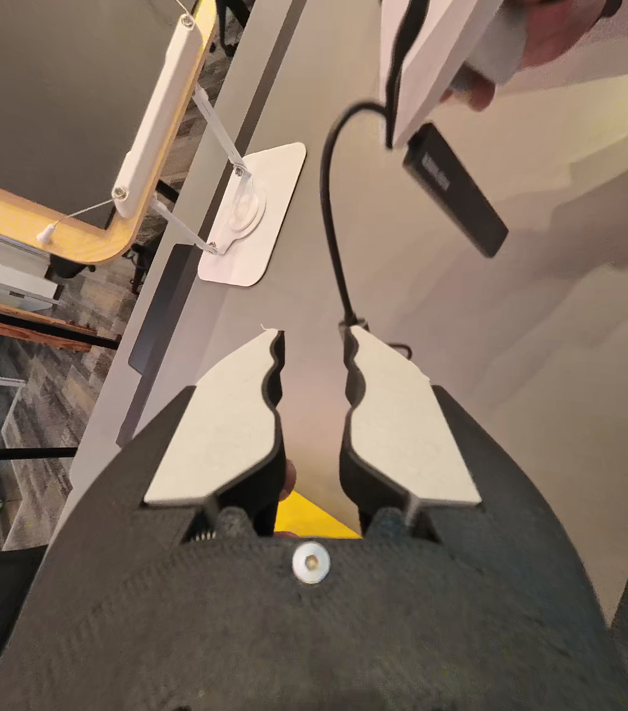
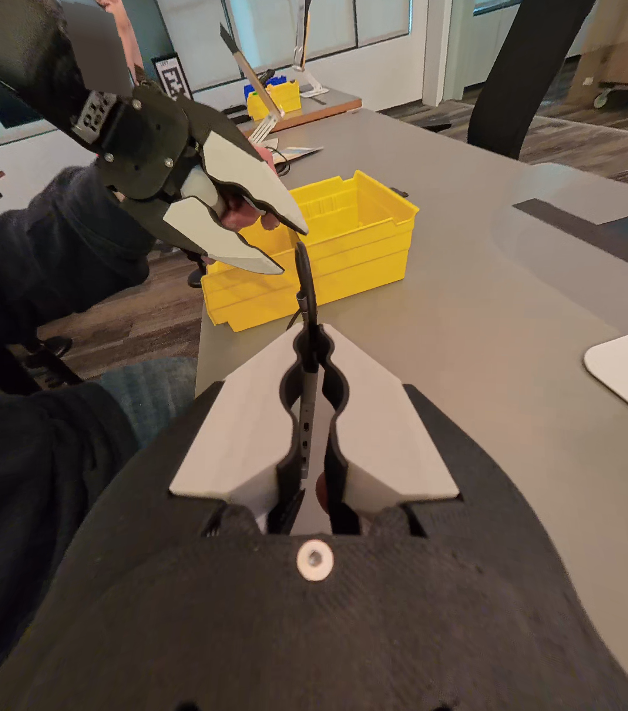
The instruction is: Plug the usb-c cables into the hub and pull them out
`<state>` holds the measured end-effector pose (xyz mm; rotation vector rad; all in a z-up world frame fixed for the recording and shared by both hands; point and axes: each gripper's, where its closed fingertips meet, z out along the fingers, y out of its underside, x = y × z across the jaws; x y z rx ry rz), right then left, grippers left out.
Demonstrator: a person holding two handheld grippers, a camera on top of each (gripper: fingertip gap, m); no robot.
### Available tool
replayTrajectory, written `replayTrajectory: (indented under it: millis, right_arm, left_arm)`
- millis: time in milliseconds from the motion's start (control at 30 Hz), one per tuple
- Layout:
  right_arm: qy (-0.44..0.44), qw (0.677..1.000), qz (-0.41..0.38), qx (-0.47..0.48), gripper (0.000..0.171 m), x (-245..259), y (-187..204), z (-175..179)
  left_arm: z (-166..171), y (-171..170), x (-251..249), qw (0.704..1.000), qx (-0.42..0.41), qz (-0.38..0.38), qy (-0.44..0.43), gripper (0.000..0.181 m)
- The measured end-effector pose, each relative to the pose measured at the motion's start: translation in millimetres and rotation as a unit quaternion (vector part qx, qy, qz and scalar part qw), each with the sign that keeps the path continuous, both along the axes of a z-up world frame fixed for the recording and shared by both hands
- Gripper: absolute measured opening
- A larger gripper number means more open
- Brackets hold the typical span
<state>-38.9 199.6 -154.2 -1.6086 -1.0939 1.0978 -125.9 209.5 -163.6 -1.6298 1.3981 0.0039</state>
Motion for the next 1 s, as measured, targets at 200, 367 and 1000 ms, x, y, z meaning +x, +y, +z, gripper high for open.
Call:
replayTrajectory:
  millis: [200,367,1000]
  right_arm:
    - [0.017,0.999,-0.042,0.017,0.0,45,3,37]
    - [-0.009,0.991,-0.108,0.075,0.0,107,8,76]
    - [-0.236,0.904,-0.351,0.065,0.0,402,90,31]
  left_arm:
    - [1,3,-10,1.0,0.0,0.009,0.001,0.029]
    - [-3,4,-13,1.0,0.003,0.014,0.013,0.029]
    - [-24,1,-10,0.998,-0.01,0.017,0.056,0.028]
